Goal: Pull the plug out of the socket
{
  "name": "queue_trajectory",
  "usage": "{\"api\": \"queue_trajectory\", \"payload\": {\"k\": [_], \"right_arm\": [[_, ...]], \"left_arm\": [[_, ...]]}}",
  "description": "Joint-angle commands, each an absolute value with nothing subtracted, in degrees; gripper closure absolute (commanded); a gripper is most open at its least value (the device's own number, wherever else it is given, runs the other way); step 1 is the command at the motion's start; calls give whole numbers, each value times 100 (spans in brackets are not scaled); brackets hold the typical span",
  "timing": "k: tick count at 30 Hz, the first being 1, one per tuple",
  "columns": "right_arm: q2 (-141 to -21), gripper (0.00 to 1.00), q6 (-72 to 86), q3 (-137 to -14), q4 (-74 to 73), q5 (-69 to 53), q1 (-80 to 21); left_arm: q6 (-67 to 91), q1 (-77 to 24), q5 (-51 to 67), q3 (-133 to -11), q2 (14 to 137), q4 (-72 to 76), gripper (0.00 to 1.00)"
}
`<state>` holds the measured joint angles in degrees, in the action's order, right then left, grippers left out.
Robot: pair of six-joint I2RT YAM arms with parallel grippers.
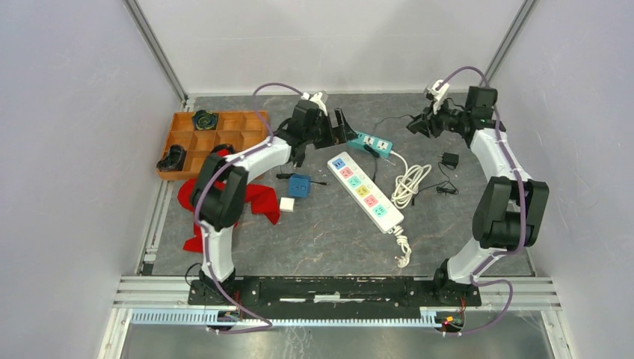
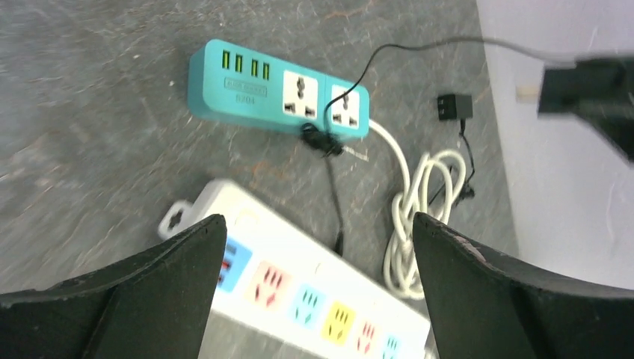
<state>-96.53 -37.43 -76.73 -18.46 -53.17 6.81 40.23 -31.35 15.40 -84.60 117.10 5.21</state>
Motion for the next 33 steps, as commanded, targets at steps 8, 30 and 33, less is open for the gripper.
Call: {"api": "queue_trajectory", "payload": {"k": [8,30,33], "right_arm": [[-10226,100,-3769,-7800,-1750,-3095,1189],[-9299,2,-3999,-7252,-1694,-3234,1864],[-8501,2,-3982,-6933,-1757,-3622,1869]], "left_arm": [[1379,-3125,462,-7013,8129,-960,0],[1771,-3076,716,-4960,5080,-1652,0],[1818,-3077,809,-5078,4843,-1799,0]]}}
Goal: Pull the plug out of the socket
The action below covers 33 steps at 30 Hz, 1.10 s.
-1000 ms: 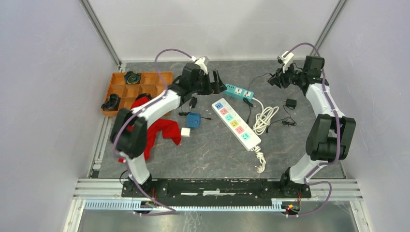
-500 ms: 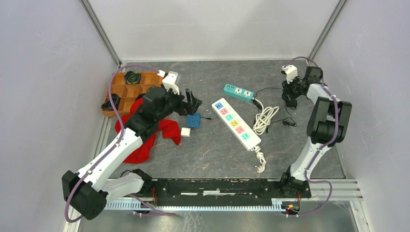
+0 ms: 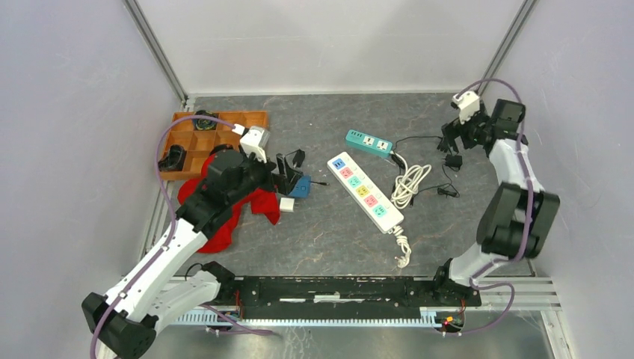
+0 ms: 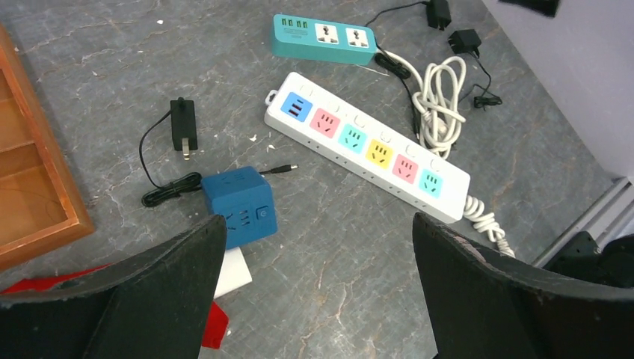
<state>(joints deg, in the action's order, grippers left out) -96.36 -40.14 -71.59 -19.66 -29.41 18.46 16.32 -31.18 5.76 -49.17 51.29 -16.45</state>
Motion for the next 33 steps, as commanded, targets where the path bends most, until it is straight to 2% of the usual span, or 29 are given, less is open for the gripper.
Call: {"api": "queue_trajectory", "payload": {"k": [1,5,9,16,33], "right_arm": [[-8251,2,-3969,-6774,-1763,-3785,1865],[-7009,2,-3771,-6084,-1686,-4174,1872],[-5883,2,-2936,-5504,-1430,-3722,1872],[-4170,2,-2109,-4922,-1191,-3796,1872],[-3050,2,-1134,-4922,-1460,-4058,1875]], "left_arm": [[1828,-3076,827,-5133,4761,-1846,0],[1848,-3078,901,-5464,4475,-2180,0],[1853,-3076,857,-5842,4216,-2545,0],[1853,-3076,725,-6459,3917,-3156,0],[1916,-3076,808,-6630,3708,-3394,0]]}}
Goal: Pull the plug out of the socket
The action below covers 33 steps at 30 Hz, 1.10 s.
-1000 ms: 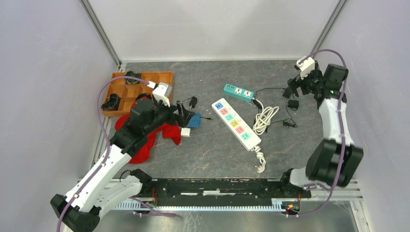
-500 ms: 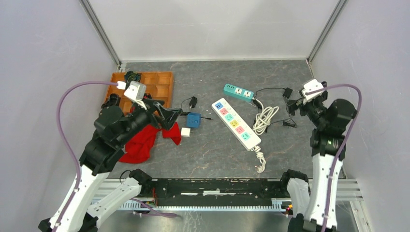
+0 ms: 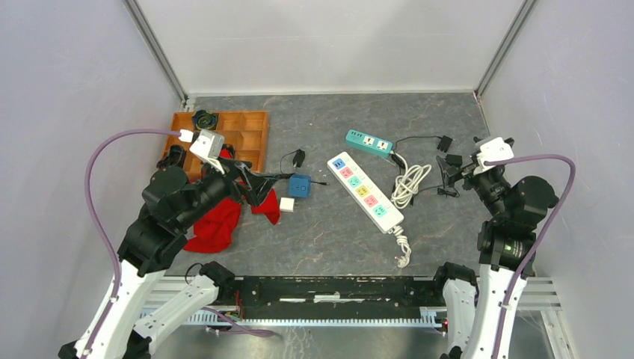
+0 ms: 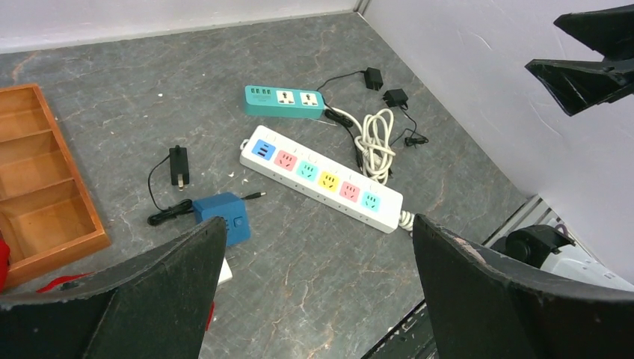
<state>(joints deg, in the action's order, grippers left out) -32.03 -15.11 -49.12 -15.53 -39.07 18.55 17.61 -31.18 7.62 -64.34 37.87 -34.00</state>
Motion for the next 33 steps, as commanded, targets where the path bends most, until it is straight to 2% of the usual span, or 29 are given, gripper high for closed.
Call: {"api": "queue_trajectory", "payload": {"k": [1,33], "right_arm": [[-3035,2,-1096,-4928,-1451,-4069,1875],[-2830,2,-932,-4921,-1460,-4179,1875]], "left_arm": [[1917,-3076,808,-6623,3700,-3395,0],[2066,-3076,913,-6486,3454,-3384,0]]}}
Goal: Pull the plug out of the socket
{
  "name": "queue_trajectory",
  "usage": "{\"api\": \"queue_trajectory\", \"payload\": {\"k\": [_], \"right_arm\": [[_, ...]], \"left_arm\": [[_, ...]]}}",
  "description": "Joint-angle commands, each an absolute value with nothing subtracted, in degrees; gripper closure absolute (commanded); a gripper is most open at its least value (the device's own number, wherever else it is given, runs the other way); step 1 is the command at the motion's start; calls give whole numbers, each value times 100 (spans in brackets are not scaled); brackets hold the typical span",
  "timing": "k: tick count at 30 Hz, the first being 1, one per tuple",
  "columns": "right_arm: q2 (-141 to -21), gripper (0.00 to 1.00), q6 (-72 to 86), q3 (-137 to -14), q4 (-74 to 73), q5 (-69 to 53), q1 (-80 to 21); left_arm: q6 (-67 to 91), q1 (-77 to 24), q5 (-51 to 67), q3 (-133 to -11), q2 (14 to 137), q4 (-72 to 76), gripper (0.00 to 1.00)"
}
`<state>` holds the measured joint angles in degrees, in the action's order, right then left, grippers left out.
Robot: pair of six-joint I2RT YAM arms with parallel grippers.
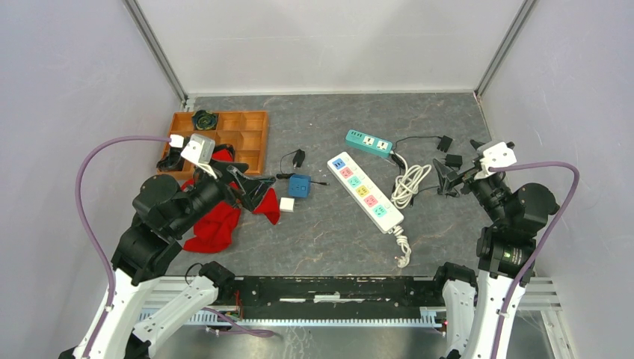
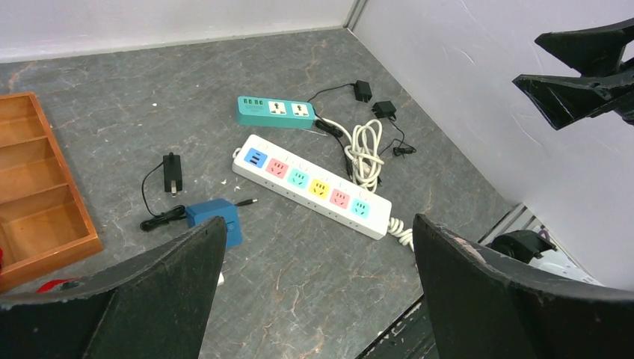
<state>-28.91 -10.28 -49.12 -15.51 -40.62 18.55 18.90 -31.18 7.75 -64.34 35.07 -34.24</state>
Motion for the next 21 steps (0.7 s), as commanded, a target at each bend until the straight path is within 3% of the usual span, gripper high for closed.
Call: {"api": "queue_trajectory", "payload": {"k": [1,21], "right_arm": [[-2830,2,-923,-4922,-1459,-4188,1877],[-2776,2,-890,-4835,-1433,-4090,1877]], "left_arm": [[2073,-3076,912,-6486,3454,-3384,0],[2069,-3076,863,-6301,3426,-3331,0]]}}
